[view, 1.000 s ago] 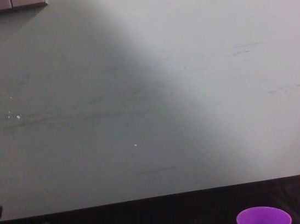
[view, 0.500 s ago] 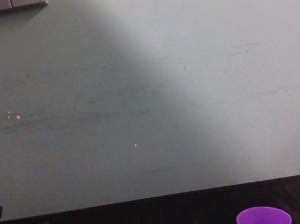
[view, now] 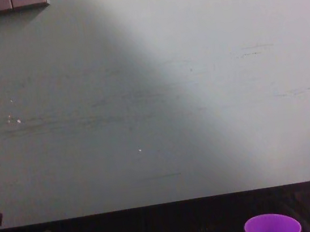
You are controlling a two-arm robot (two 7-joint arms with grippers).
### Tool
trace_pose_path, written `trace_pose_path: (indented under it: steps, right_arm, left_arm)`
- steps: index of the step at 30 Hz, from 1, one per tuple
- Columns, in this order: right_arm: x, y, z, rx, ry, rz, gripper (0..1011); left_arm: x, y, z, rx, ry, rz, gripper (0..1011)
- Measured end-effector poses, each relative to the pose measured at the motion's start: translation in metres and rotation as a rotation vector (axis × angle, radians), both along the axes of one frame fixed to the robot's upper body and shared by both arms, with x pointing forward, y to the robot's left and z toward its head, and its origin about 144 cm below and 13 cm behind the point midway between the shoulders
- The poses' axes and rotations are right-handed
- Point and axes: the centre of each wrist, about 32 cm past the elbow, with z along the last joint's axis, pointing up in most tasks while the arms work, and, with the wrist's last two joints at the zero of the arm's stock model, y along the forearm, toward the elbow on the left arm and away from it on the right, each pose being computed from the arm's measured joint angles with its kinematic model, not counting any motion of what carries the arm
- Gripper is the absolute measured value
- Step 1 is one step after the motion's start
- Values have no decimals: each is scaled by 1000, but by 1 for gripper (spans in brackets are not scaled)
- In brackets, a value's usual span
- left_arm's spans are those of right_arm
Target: Pick up the cup and pour the mung beans from the cup into the bowl.
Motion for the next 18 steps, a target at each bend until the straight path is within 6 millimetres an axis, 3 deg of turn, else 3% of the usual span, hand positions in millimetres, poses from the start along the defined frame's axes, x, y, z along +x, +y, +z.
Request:
trace_pose_path:
  steps: [18]
  right_arm:
    - [0, 0, 0, 0, 0, 0, 1003]
  left_arm:
    - [0, 0, 0, 0, 0, 0, 1000]
